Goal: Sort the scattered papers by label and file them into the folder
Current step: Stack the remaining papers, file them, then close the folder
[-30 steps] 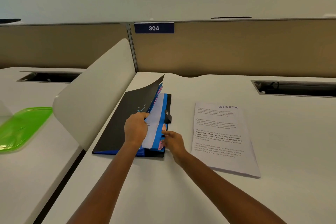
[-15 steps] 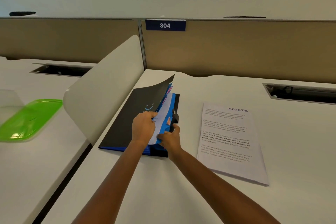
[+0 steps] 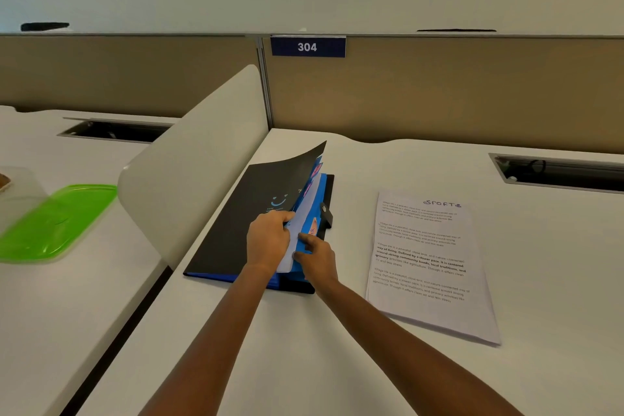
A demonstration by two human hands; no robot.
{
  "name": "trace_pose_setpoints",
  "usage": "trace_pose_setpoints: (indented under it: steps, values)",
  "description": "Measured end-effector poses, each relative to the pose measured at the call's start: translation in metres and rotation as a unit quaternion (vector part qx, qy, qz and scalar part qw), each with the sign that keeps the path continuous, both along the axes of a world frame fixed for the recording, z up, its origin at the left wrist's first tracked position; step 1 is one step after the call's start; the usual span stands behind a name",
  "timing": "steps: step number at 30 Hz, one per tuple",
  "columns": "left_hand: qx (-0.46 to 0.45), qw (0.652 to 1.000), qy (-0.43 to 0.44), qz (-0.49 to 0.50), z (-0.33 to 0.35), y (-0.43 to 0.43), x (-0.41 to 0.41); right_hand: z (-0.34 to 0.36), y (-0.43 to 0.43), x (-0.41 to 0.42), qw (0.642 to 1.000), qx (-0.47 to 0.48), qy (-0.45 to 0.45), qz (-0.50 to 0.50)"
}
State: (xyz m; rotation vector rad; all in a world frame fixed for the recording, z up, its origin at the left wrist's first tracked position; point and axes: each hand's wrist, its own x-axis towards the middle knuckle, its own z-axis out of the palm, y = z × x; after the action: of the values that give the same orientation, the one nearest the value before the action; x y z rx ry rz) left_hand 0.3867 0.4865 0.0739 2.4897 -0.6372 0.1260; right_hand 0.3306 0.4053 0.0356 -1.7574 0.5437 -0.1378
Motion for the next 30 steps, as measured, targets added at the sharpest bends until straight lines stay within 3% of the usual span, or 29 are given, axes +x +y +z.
trace_pose_setpoints:
  steps: [7, 12, 18, 22, 24, 27, 30]
  values:
    - [0.067, 0.998, -0.006, 0.007, 0.009, -0.010, -0.013, 0.010, 0.002, 0.003, 0.997, -0.015, -0.075, 0.024]
    - [0.118, 0.993, -0.018, 0.012, 0.020, -0.009, -0.014, 0.014, 0.003, 0.001, 0.991, 0.039, -0.122, 0.031]
    - [0.137, 0.990, -0.019, 0.007, 0.024, -0.009, -0.015, 0.018, -0.004, -0.009, 0.979, 0.152, -0.123, 0.062]
    - [0.140, 0.989, -0.030, 0.022, 0.021, -0.015, -0.019, 0.020, -0.014, -0.012, 0.979, 0.156, -0.095, 0.090]
    - [0.140, 0.989, -0.030, 0.028, 0.017, -0.017, -0.021, 0.022, -0.022, -0.015, 0.987, 0.100, -0.083, 0.097]
    - [0.134, 0.990, -0.018, 0.042, 0.010, -0.018, -0.023, 0.021, -0.050, -0.023, 0.993, -0.082, -0.066, 0.052]
    - [0.123, 0.991, -0.006, 0.049, 0.006, -0.017, -0.023, 0.010, -0.097, -0.036, 0.963, -0.266, 0.048, -0.017]
